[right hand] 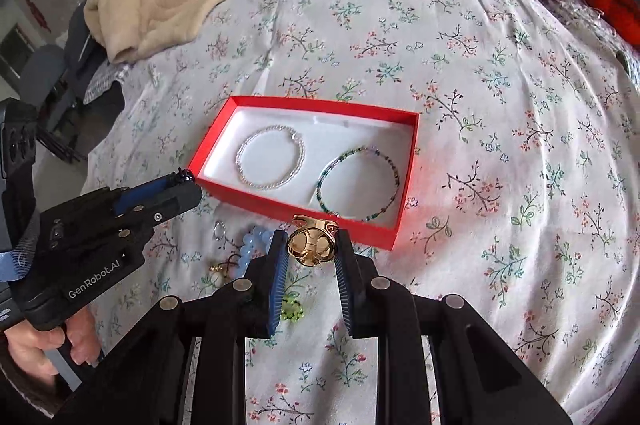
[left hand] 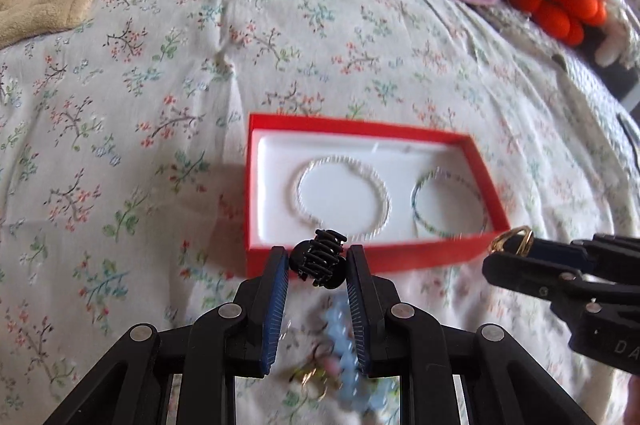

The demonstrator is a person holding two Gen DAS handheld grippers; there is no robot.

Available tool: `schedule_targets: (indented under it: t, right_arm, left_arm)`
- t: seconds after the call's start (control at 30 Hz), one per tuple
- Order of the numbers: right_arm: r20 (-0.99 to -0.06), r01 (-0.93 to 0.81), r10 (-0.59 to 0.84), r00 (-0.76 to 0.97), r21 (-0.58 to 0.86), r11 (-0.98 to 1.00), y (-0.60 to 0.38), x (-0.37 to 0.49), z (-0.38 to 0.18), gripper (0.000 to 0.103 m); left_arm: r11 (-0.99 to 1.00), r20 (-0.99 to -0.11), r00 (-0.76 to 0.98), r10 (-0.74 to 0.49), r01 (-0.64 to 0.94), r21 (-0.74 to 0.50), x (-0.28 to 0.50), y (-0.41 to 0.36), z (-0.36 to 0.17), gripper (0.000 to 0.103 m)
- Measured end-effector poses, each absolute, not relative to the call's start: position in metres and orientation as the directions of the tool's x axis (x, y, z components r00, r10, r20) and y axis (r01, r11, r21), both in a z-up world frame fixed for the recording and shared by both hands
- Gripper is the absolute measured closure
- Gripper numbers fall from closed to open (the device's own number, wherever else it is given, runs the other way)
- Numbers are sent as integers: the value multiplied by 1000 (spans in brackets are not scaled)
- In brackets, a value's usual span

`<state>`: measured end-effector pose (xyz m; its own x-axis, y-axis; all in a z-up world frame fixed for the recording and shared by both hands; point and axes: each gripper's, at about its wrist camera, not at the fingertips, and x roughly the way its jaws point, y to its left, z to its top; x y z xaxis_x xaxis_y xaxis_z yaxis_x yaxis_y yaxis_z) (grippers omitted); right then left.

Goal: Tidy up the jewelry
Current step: 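Carry clip and gold ring into the red box onto the bracelets, opening both tools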

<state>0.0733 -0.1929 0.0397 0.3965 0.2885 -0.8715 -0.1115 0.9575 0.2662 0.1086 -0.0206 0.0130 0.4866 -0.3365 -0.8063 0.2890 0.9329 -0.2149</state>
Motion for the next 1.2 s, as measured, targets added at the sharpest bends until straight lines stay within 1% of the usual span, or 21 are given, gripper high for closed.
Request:
schedule_targets:
  t: [0.1,0.3,0.6,0.8,0.9,0.97,1.0,1.03,1.1,1.2]
  right_arm:
    - [-867,-96,275,415,259,961,-198,84,34,78]
    - [-866,-84,258,427,246,966,-199,104,21,78]
    - [-880,-92,230,416,211,973,-197,119,7,78]
    - [-882,-97,235,408,214,972,-196,121,2,78]
    - [-877,-99,260,404,241,966,-197,121,3,77]
    - [-876,-95,255,409,237,967,-198,120,6,73]
    - [-872,-97,258,415,240,966,-199,118,9,72]
    - [-869,-98,261,420,242,965,-199,117,12,68]
    - [-865,-100,258,431,238,966,-200,113,17,66]
    - [-861,-102,256,440,236,966,-202,108,24,65]
  left_arm:
    - [928,-795,491,-356,288,-237,119,-30,9,80]
    - [921,-785,500,-367,312,-232,137,-48,-2,80]
    - [936,-807,501,-313,306,-173,150,-59,-17,79]
    - [938,-805,512,-300,311,-152,151,-61,-16,79]
    - [938,-807,512,-295,317,-141,149,-62,-15,79]
    - [941,-810,518,-276,316,-119,147,-63,-13,75]
    - [942,-808,522,-272,316,-113,146,-64,-11,71]
    - [942,-805,528,-272,317,-111,144,-63,-9,66]
    - [942,-798,536,-275,316,-113,142,-61,-4,61]
    - [944,-793,544,-273,310,-113,139,-58,2,58]
